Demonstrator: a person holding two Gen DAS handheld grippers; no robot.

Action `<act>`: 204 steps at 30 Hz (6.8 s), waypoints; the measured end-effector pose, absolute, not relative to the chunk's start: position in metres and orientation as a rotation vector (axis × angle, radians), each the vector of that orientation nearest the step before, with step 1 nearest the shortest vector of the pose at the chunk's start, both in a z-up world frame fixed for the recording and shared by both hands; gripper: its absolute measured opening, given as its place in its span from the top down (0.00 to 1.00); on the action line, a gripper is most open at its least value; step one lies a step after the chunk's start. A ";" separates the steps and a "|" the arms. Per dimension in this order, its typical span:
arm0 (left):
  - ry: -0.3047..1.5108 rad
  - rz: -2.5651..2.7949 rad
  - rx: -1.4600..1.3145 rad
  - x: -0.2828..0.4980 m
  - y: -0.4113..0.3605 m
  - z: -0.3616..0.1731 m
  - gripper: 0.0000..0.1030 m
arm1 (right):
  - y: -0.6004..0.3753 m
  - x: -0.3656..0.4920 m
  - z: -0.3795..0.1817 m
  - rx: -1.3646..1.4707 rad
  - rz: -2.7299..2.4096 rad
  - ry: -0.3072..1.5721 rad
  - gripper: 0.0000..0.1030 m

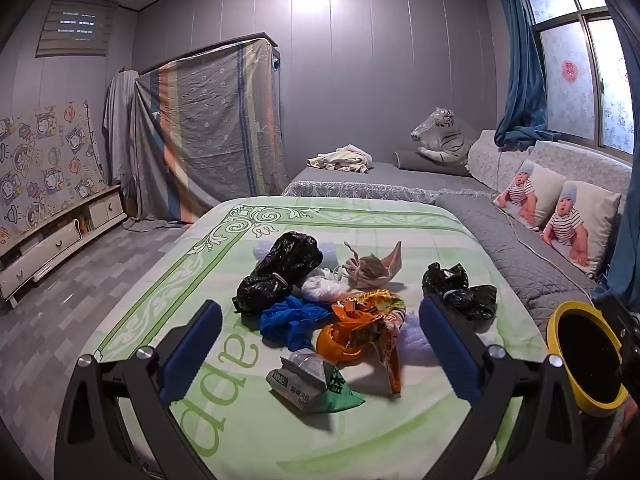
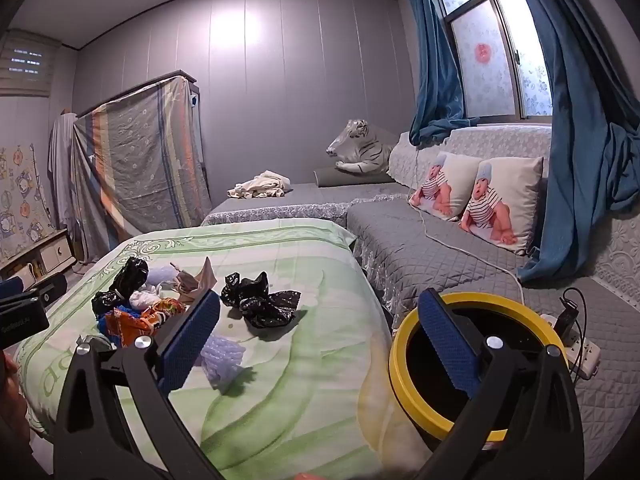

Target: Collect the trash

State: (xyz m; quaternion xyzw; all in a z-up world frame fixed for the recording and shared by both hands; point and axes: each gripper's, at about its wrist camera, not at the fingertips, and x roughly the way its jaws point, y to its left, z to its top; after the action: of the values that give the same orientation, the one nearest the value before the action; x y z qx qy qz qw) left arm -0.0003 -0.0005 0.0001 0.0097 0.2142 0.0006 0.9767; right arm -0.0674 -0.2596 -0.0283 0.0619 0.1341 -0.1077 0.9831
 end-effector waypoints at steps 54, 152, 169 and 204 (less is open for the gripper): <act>0.446 0.007 0.025 -0.001 0.000 -0.011 0.07 | -0.263 -0.064 -0.032 0.134 -0.213 0.285 0.08; 0.878 -0.413 -0.014 0.096 0.031 -0.107 0.47 | -0.222 0.224 -0.114 -0.271 0.280 0.921 0.35; 0.721 -0.405 -0.031 0.061 0.041 -0.082 0.62 | -0.251 0.198 -0.079 -0.061 0.301 0.871 0.72; 0.435 -0.722 0.099 0.040 -0.101 0.047 0.62 | -0.418 -0.046 0.024 0.398 0.080 0.480 0.72</act>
State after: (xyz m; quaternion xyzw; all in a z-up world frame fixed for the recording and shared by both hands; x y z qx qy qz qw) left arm 0.0404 -0.1005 0.0467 0.0478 0.2111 -0.3502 0.9113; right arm -0.0460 -0.4182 0.0235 0.1955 0.2358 0.0395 0.9511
